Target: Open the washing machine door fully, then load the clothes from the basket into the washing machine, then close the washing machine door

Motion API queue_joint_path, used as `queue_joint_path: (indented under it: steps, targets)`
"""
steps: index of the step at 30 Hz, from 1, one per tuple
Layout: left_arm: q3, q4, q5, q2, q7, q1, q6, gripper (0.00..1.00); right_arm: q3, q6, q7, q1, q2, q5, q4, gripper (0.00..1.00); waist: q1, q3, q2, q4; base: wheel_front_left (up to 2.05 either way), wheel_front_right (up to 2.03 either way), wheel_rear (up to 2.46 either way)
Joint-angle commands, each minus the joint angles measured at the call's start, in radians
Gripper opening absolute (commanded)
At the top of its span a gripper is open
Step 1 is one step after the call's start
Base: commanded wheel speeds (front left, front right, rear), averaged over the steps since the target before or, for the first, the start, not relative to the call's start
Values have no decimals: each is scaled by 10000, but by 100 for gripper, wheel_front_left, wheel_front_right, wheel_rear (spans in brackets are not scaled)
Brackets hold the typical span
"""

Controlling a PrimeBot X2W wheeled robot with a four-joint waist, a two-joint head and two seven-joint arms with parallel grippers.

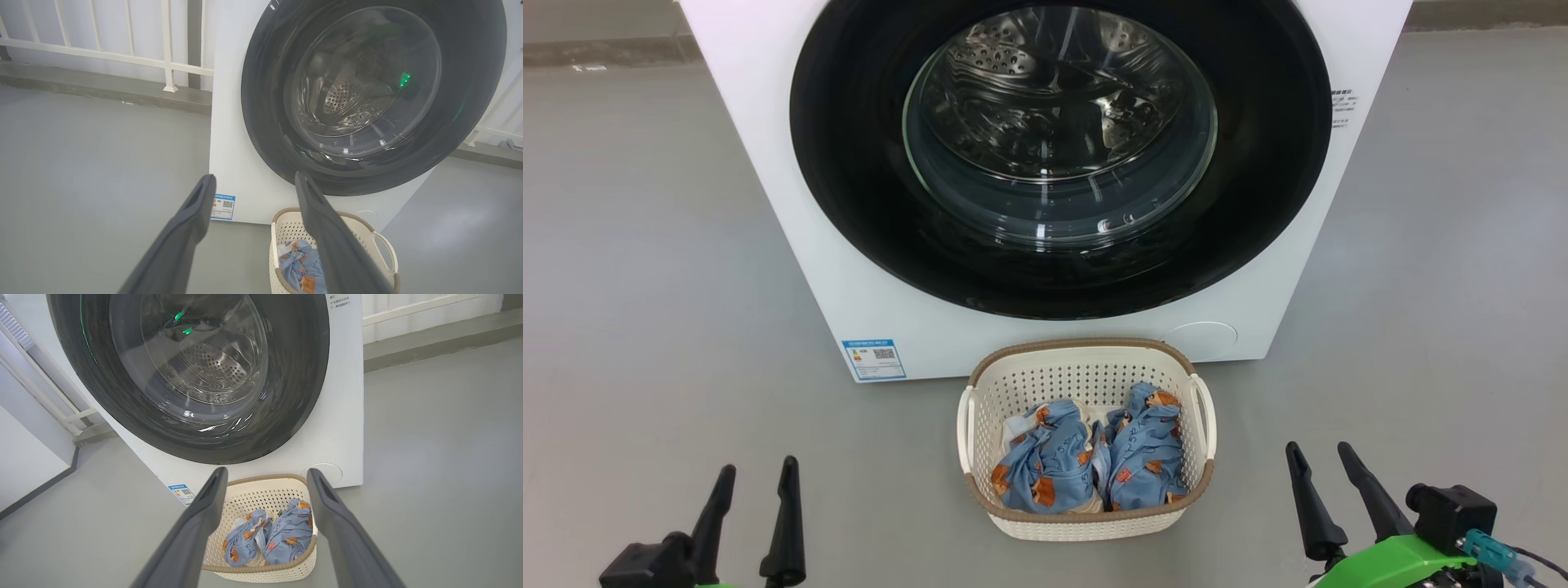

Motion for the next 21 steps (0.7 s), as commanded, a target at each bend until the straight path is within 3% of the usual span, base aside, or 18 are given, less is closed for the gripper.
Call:
queue_joint_path:
  steps: [1, 21]
  targets:
    - [309, -305, 273, 195, -139, -133, -26, 100, 313, 14, -185, -500, -78, -306, -202, 100, 0, 2, 0, 2, 0, 0, 0]
    - [285, -59, 155, 227, -170, -88, -27, 100, 68, 14, -216, -366, -32, -449, -281, 100, 0, -66, 0, -15, 0, 0, 0]
